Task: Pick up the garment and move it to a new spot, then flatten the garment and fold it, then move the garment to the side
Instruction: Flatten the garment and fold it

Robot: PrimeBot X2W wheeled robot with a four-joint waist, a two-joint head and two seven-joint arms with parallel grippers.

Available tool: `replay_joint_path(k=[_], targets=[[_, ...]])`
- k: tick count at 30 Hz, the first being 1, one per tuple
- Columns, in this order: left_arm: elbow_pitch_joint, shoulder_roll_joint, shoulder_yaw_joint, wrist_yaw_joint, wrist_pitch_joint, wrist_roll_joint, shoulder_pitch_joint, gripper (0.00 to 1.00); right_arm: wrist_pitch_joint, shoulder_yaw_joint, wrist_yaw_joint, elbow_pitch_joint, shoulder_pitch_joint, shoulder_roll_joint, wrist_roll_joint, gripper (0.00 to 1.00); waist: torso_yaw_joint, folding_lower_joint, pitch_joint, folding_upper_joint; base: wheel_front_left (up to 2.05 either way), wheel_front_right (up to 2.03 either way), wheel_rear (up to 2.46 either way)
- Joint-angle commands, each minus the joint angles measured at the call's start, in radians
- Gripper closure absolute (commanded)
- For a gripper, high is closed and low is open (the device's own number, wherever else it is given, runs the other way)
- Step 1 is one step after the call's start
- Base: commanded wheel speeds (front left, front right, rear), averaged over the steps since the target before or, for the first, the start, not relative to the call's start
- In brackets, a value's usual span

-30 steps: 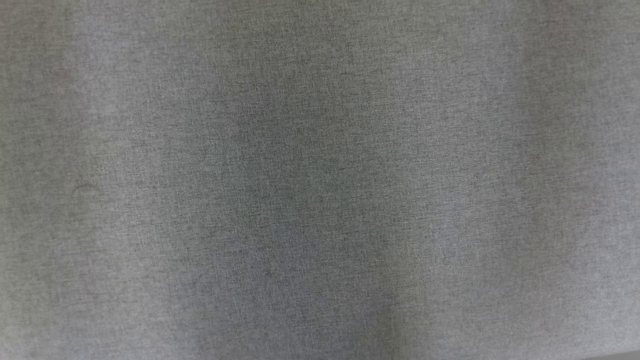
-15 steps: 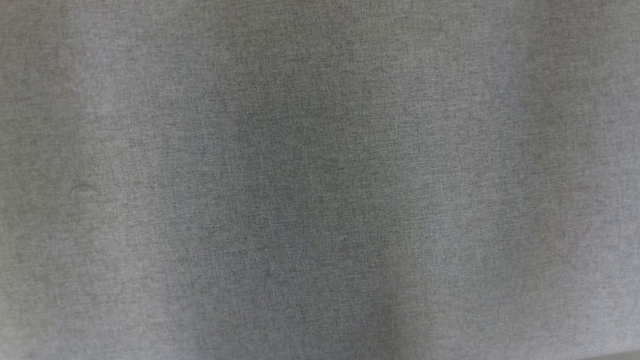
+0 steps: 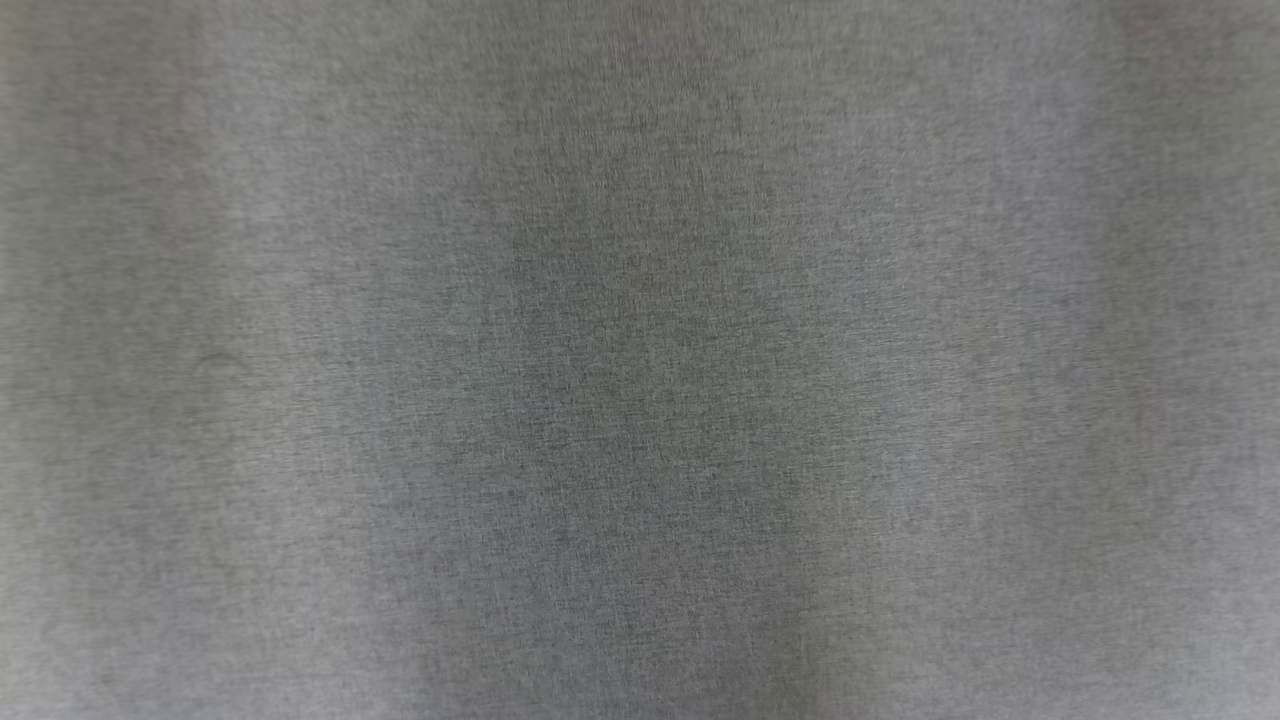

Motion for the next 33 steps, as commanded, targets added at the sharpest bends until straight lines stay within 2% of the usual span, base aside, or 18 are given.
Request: replay_joint_path(k=[1,9,13,14,19,22,27,33], targets=[[-0.03,0.003,-0.002,-0.005,-0.005,-0.001,0.064,1.0,-0.009,0.008,-0.003,-0.022,0.057,-0.02,0.024,1.0,0.007,-0.0001,-0.028,0.0,0.0,0.0,0.0],[-0.352,0.086,0.07,0.006,-0.004,-0.055,0.556,1.0,-0.042,0.057,-0.003,-0.235,0.412,-0.101,0.157,1.0,-0.01,-0.0001,-0.142,0.0,0.0,0.0,0.0],[-0.565,0.123,0.14,0.063,-0.004,-0.069,0.853,1.0,-0.059,0.064,-0.003,-0.34,0.601,-0.146,0.207,1.0,-0.025,-0.0001,-0.208,0.0,0.0,0.0,0.0],[-0.565,0.123,0.14,0.063,-0.004,-0.069,0.853,1.0,-0.059,0.064,-0.003,-0.34,0.601,-0.146,0.207,1.0,-0.025,-0.0001,-0.208,0.0,0.0,0.0,0.0],[-0.839,0.145,0.195,0.153,-0.004,-0.108,1.243,1.0,-0.066,0.064,-0.003,-0.461,0.831,-0.192,0.233,1.0,-0.036,-0.0001,-0.277,0.0,0.0,0.0,0.0],[-0.999,0.146,0.226,0.218,-0.005,-0.118,1.444,1.0,-0.066,0.049,-0.003,-0.518,0.953,-0.22,0.246,1.0,-0.037,-0.0001,-0.31,0.0,0.0,0.0,0.0],[-1.182,0.114,0.233,0.284,-0.004,-0.13,1.733,1.0,-0.066,-0.007,-0.003,-0.601,1.169,-0.251,0.247,1.0,-0.021,-0.0001,-0.36,0.0,0.0,0.0,0.0],[-1.265,0.059,0.246,0.299,-0.004,-0.123,1.989,1.0,-0.066,-0.084,-0.003,-0.66,1.429,-0.255,0.219,1.0,-0.011,-0.0001,-0.411,0.0,0.0,0.0,0.0]])
